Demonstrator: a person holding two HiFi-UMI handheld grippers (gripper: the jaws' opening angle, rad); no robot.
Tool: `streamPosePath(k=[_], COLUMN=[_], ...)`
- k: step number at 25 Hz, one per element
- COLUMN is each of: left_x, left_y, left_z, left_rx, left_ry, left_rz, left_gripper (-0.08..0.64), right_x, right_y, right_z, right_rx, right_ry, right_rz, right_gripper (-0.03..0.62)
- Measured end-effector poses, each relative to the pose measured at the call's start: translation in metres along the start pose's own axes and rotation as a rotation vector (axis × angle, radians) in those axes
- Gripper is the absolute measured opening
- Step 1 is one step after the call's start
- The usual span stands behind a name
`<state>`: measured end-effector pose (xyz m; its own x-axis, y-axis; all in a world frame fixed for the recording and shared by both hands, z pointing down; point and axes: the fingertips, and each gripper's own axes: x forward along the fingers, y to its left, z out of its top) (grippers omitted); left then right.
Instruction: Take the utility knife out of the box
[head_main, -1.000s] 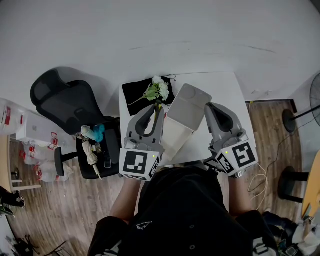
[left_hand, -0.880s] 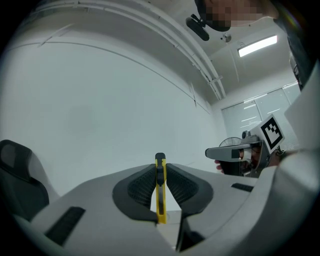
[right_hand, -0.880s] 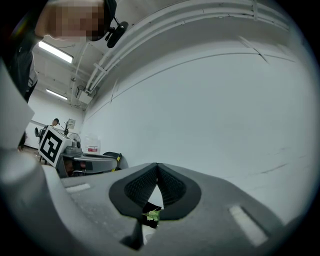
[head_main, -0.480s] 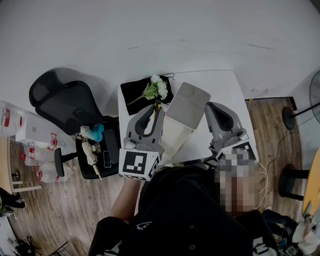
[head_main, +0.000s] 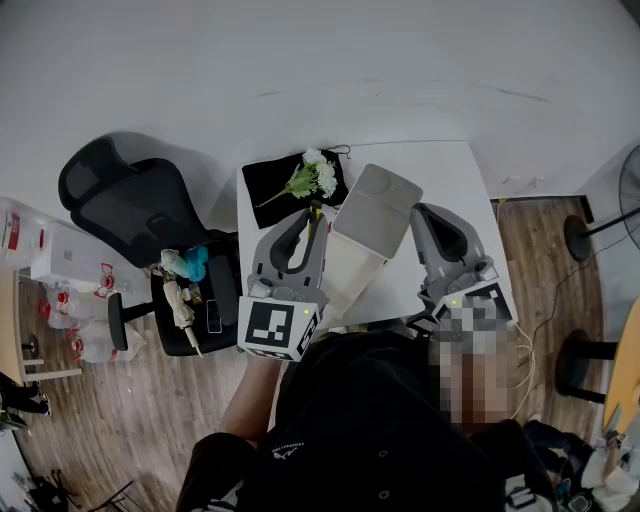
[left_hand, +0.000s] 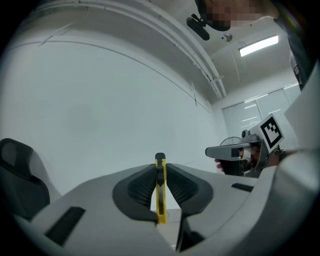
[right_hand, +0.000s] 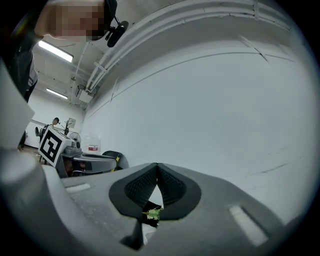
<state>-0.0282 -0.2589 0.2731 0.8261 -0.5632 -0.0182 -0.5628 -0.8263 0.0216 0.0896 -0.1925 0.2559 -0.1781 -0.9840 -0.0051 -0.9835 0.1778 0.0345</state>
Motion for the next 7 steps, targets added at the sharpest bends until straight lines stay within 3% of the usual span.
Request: streamPosePath(k=[7], left_x=[-0.0015], left_y=[0.0034], left_z=[-0.0011], left_rx=[-0.002], left_ry=[0.002], left_rz=[0.001], left_gripper=[0.063], right_x=[0.0021], right_y=[0.0017], right_z=[-0.0002], right_rx=[-0.003], right_ry=[0.001], right_rz=[0.001], right_gripper=[0.005])
